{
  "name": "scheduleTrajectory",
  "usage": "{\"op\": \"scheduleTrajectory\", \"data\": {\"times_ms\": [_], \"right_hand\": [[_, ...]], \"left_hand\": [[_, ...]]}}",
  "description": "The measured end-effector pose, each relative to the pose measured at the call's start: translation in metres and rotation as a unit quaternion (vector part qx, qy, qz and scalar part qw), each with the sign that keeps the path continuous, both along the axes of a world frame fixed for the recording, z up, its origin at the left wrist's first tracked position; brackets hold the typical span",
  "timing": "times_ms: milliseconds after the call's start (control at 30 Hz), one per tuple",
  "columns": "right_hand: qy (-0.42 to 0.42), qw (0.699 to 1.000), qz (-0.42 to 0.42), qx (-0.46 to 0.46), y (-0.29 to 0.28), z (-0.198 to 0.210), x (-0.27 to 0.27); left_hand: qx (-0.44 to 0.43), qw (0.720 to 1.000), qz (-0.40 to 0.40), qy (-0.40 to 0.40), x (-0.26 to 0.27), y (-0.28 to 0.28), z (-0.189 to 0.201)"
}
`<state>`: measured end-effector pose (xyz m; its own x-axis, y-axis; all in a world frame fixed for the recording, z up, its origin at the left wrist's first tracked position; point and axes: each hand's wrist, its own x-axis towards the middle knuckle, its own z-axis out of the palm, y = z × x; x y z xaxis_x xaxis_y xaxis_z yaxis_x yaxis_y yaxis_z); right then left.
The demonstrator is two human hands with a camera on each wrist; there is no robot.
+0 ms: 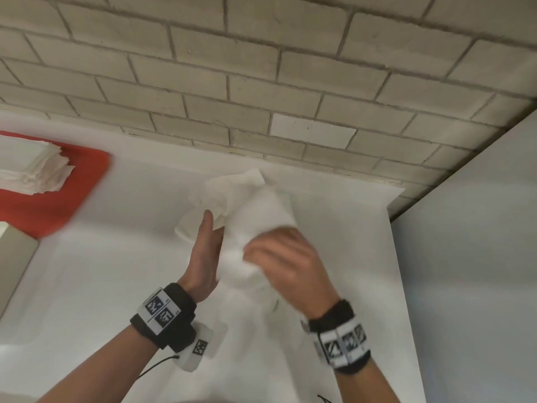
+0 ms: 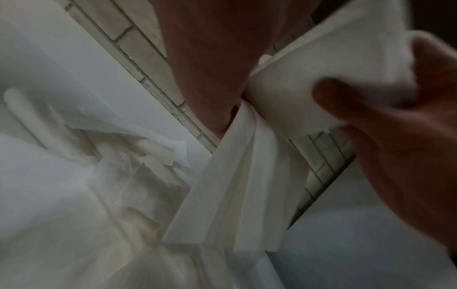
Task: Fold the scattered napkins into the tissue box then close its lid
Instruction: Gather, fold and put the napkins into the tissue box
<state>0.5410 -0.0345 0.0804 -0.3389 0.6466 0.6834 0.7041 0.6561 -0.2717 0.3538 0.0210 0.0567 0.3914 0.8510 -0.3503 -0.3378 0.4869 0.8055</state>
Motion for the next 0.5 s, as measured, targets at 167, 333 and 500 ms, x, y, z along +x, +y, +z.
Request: {"op": "scheduleTrajectory", "data": {"times_ms": [167,333,500], "right_hand": [[-0.07,0.995,-0.008,-0.066,-0.053,-0.033,-0.014],[0.221,0.936,-0.172,-0.215,-0.069,-0.016,-0.008],[0.227,0.905,-0.228,-0.277,-0.056,-0.015,-0.016]], "left_hand": [[0.105,0.983,0.056,0.138,-0.004,0.0,-0.003],[0.126,0.977,0.067,0.162,-0.007,-0.013,-0.001],[0.135,0.974,0.074,0.169,-0.009,-0.022,-0.002]]}}
